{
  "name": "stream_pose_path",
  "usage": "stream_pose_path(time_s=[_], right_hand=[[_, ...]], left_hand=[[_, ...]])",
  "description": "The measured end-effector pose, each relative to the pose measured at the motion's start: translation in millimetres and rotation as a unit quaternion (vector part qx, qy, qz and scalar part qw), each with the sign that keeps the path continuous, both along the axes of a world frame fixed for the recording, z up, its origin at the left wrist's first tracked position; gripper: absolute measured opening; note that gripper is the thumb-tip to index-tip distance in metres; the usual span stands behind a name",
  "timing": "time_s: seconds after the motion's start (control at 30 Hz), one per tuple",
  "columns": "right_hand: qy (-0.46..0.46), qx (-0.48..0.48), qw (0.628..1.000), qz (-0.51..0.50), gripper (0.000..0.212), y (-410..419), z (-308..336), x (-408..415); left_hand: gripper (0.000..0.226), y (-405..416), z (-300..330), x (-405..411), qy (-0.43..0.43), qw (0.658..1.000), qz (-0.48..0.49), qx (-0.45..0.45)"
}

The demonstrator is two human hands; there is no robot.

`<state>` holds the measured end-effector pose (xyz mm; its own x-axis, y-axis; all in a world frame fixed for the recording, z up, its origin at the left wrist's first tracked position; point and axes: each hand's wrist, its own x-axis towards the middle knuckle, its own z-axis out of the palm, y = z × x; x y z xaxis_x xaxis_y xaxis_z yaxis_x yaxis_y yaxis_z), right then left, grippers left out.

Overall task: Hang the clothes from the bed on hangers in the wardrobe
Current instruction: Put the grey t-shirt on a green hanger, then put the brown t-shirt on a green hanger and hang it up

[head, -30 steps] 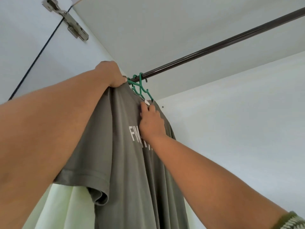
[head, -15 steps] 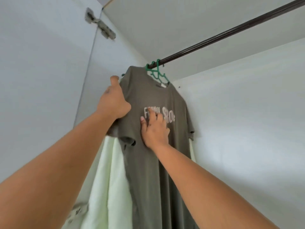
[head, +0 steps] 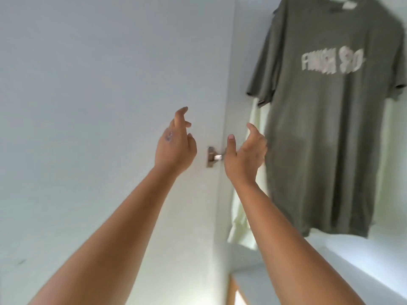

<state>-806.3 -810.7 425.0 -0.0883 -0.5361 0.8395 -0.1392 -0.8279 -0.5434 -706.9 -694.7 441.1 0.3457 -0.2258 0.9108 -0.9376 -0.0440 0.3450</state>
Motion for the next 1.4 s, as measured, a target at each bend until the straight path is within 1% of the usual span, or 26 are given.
stream_pose_path(time_s=[0.03,0.07,0.17,0.27,0.33,0.4,0.5,0.6,0.7,0.8,0.87,0.9,1.0,1.1,1.17,1.23,1.3,1.4], right_hand=[[0.015,-0.013,1.000,0.021,0.056,17,-14,13],[0.033,-0.007,0.998,0.046,0.055,33,-28,28],[0.086,0.037,0.990,0.110,0.054,83,-67,71],[0.099,0.044,0.983,0.148,0.054,141,-106,111],[0.104,0.027,0.977,0.182,0.053,188,-132,135],[0.119,-0.021,0.969,0.216,0.052,241,-157,160],[0.133,-0.083,0.952,0.264,0.051,332,-189,198],[0.157,-0.096,0.920,0.346,0.050,433,-225,236],[0.204,-0.079,0.883,0.414,0.050,532,-260,278],[0.279,-0.038,0.844,0.456,0.053,611,-293,318],[0.318,-0.032,0.816,0.482,0.054,650,-309,340],[0.328,-0.034,0.808,0.488,0.054,665,-315,351],[0.345,-0.024,0.804,0.484,0.053,695,-323,389],[0.368,0.001,0.791,0.488,0.050,715,-334,437],[0.370,0.010,0.792,0.485,0.045,724,-344,474],[0.360,0.029,0.799,0.480,0.037,730,-358,517],[0.362,0.063,0.793,0.486,0.031,733,-369,567],[0.414,0.067,0.776,0.470,0.032,734,-379,645]], left_hand=[[0.059,17,-16,12,-0.006,1.000,0.028,-0.002],[0.060,34,-30,24,-0.004,0.998,0.055,0.000],[0.062,88,-72,48,0.031,0.992,0.121,0.010],[0.063,152,-118,68,0.034,0.984,0.174,0.028],[0.063,204,-153,82,0.034,0.971,0.230,0.047],[0.063,262,-185,96,0.055,0.952,0.295,0.057],[0.063,354,-226,121,0.110,0.917,0.375,0.076],[0.064,446,-260,144,0.134,0.877,0.447,0.109],[0.066,534,-283,164,0.161,0.841,0.495,0.147],[0.067,611,-303,188,0.206,0.806,0.525,0.176],[0.067,651,-309,206,0.216,0.791,0.540,0.190],[0.067,667,-311,216,0.224,0.785,0.545,0.191],[0.068,701,-315,250,0.254,0.773,0.545,0.200],[0.069,724,-326,295,0.259,0.771,0.542,0.212],[0.070,735,-336,333,0.271,0.770,0.537,0.213],[0.069,746,-350,376,0.284,0.767,0.536,0.210],[0.066,757,-365,423,0.290,0.763,0.536,0.216],[0.066,765,-379,493,0.317,0.756,0.520,0.239]])
